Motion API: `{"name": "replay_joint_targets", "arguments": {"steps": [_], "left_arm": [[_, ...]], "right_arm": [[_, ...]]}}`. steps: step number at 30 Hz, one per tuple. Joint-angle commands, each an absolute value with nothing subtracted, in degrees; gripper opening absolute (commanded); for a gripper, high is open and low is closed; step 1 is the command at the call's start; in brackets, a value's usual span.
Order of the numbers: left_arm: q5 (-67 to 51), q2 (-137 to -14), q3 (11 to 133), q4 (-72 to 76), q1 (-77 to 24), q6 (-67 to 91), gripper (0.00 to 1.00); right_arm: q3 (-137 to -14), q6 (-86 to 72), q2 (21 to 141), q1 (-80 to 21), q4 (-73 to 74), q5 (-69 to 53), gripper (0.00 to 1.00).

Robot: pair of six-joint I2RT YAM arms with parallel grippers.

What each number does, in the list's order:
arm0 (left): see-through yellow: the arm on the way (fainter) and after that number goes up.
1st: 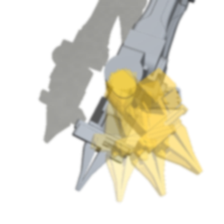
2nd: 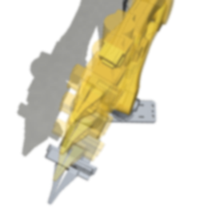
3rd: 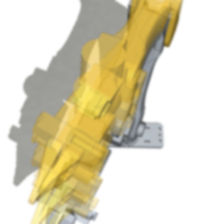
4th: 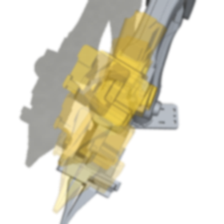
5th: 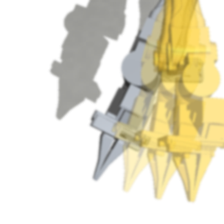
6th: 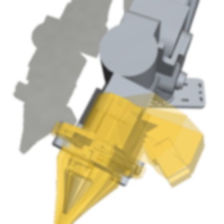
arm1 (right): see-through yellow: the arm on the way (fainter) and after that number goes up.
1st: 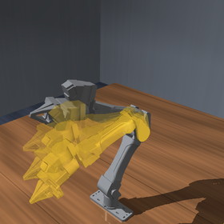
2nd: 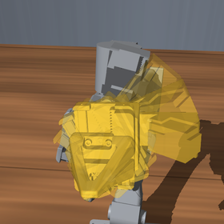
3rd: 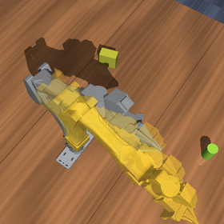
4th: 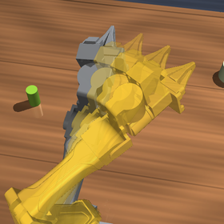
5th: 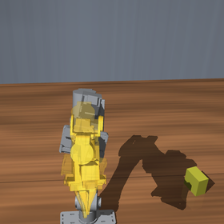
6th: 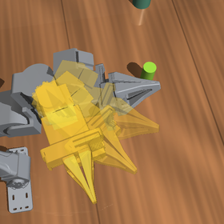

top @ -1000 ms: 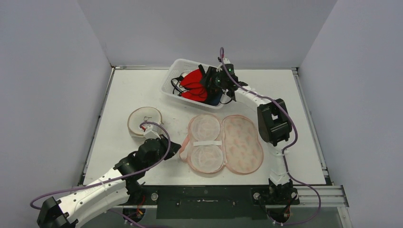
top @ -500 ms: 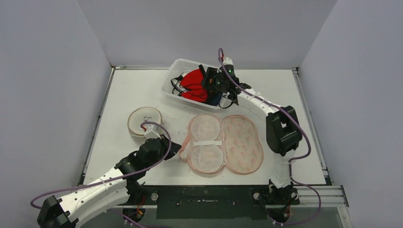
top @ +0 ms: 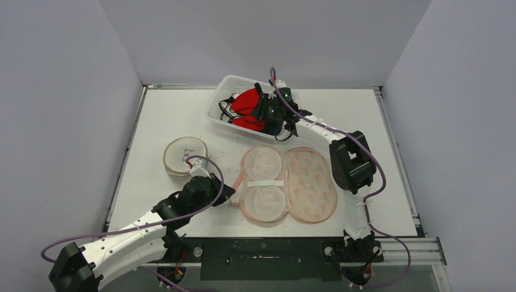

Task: Unzip the laundry bag and remove the bra
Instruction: Place the bra in the bin.

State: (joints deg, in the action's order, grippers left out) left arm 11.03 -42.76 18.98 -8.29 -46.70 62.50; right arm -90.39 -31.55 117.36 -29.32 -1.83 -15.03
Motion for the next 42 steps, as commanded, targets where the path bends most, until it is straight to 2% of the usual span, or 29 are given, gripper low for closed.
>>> {"name": "replay_joint_targets", "arguments": {"steps": [1,11,14,19,21,24,30,35,42], "left_arm": [[10.0,-43.2,21.2,-5.6,-46.6,61.4,0.06],[10.6,-43.8,21.9,-6.1,-46.6,61.1,0.07],[10.6,-43.9,22.9,-6.8,-46.6,60.6,0.08],[10.6,-43.9,25.6,-9.0,-46.6,57.9,0.15],[10.6,-44.0,27.5,-10.8,-46.5,55.9,0.24],[11.3,-44.0,30.5,-13.5,-46.6,53.0,0.39],[11.7,-43.5,33.1,-16.5,-46.5,49.1,0.62],[12.4,-46.1,33.9,-17.3,-46.2,47.9,0.65],[8.8,-51.4,31.4,-7.3,-46.2,47.1,0.66]], "right_arm": [[-91.9,-32.0,120.2,-28.3,-3.9,-15.5,0.36],[-90.2,-32.5,119.7,-27.0,-5.8,-15.9,0.38],[-90.9,-32.6,116.5,-27.1,-5.7,-16.4,0.43],[-90.7,-32.1,109.0,-27.4,-3.9,-15.7,0.58],[-89.1,-30.7,104.5,-28.4,-2.8,-14.0,0.59],[-81.7,-29.3,95.5,-30.8,-3.2,-9.1,0.61],[-65.1,-27.9,75.6,-36.7,-4.0,-1.1,0.68],[-48.6,-31.5,59.5,-41.4,-3.3,5.5,0.71],[-28.1,-37.1,43.7,-42.8,3.1,0.8,0.7]]}}
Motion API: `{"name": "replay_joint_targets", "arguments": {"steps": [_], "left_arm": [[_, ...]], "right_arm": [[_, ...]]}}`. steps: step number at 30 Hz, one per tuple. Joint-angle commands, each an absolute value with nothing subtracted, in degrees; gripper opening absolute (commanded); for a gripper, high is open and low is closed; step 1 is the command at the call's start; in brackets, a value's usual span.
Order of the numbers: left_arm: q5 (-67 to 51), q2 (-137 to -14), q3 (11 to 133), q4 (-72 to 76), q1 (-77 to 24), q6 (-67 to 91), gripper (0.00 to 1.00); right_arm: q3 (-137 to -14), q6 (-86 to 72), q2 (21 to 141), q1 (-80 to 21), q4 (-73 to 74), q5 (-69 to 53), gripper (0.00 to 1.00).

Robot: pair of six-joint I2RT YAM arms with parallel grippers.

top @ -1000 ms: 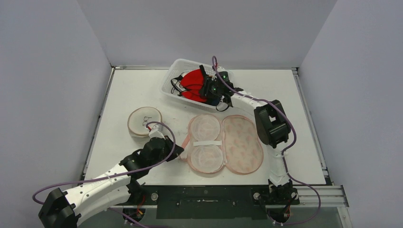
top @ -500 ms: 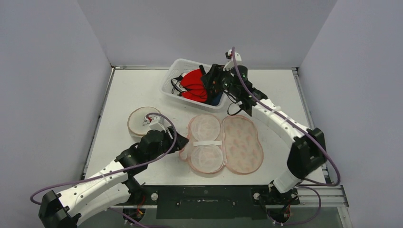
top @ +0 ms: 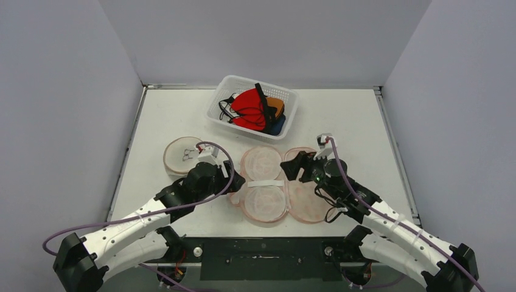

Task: Unzip the laundry bag and remove the bra
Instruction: Close the laundry bag at the center of the board.

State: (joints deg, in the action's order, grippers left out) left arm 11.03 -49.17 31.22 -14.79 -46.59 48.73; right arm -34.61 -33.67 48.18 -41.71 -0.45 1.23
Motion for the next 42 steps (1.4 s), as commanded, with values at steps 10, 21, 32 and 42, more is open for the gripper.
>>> {"name": "replay_joint_targets", "arguments": {"steps": [10,21,32,42], "left_arm": [[10.0,-62.7,30.3,-3.8,-47.1,51.0,0.64],[14.2,-76.5,35.8,-5.4,-47.3,51.6,0.63],[10.5,-84.1,38.7,-0.8,-50.2,51.0,0.47],[12.4,-84.1,37.7,1.3,-52.3,51.0,0.26]], "right_arm": [[-15.2,-42.4,42.9,-51.6,-0.7,10.0,0.67],[-15.3,-45.3,41.1,-56.9,4.4,19.9,0.67],[-19.0,-50.6,33.8,-57.0,18.7,28.0,0.72],[-22.5,-62.7,36.7,-55.0,29.0,42.1,0.81]]}}
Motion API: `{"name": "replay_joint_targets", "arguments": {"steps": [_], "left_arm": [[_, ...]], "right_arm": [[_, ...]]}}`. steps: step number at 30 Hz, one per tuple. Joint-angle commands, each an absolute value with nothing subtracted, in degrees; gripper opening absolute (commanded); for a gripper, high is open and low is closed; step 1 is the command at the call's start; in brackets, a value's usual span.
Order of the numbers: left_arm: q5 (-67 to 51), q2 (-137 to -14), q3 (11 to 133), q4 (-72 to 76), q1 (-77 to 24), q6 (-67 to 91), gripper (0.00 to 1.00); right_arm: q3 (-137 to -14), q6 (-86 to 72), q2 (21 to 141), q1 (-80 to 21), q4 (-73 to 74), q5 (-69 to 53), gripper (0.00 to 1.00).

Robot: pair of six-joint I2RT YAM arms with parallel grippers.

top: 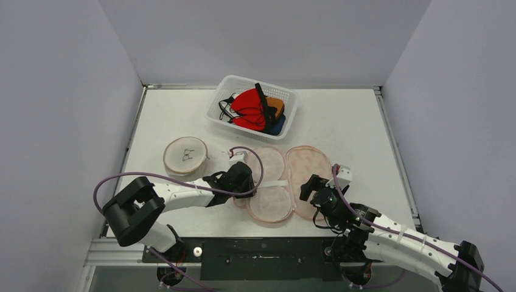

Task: Unzip the laundry bag and remove the bra
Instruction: Close the laundry bag at the center of the board.

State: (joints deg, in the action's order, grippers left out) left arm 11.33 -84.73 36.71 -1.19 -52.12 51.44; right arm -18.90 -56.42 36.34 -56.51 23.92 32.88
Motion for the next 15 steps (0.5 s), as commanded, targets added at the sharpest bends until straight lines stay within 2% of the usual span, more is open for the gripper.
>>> {"name": "replay_joint_targets", "arguments": {"steps": [1,5,11,15], "left_arm": [[12.7,-84.0,37.7,0.8,-52.1,50.5,0.25],[14.4,-84.5,39.2,-2.9,-51.8,48.6,0.24],[13.0,-86.7,41.2,-4.1,-49.1,48.0,0.23],[12.9,-88.0,42.2,-4.8,-48.8,47.7,0.22]], "right_arm": [[-22.9,-63.1,36.3,-54.1,29.5,42.9,0.81],[-23.8,-59.0,36.0,-45.7,27.7,40.5,0.82],[-22.2,-49.0,42.6,-25.5,17.2,24.7,0.8],[-19.3,-45.5,44.9,-17.9,11.2,15.7,0.77]]}}
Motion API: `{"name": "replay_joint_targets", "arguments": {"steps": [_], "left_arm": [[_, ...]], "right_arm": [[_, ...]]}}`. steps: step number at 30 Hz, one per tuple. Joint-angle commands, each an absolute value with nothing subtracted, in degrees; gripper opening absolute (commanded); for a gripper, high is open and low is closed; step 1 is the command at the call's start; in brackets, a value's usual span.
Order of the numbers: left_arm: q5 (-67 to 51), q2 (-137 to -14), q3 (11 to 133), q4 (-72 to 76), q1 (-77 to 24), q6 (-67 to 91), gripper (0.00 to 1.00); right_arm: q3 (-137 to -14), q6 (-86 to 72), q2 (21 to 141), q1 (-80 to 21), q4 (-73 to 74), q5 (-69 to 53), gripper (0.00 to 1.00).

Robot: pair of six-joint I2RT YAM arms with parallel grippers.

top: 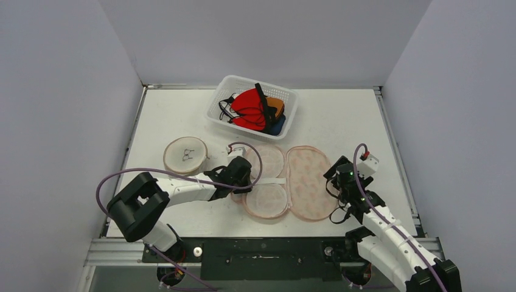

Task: Unzip the laundry bag and remove the bra
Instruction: Close the laundry bag at the center of the board.

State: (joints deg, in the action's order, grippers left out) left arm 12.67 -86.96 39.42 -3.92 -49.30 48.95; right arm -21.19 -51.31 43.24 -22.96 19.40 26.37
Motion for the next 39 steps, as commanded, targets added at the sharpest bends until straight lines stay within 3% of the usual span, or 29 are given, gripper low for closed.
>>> {"name": "replay_joint_targets", "arguments": {"steps": [1,22,28,39], "left_arm": [[13.0,-88.2,42.2,-4.9,-48.8,47.7,0.21],[11.1,-85.4,38.4,-1.7,-48.6,50.1,0.21],[10.5,-83.9,37.3,-1.4,-48.5,50.1,0.21],[8.0,-80.3,34.5,2.4,-48.9,50.6,0.21]], "right_arm": [[-19.1,-44.8,45.7,-17.1,10.5,14.3,0.77],[-17.2,-45.8,54.3,-15.7,8.0,12.5,0.7],[-16.8,-45.7,54.6,-15.6,8.2,10.3,0.57],[-17.0,-45.9,54.8,-15.7,9.5,8.2,0.21]]}}
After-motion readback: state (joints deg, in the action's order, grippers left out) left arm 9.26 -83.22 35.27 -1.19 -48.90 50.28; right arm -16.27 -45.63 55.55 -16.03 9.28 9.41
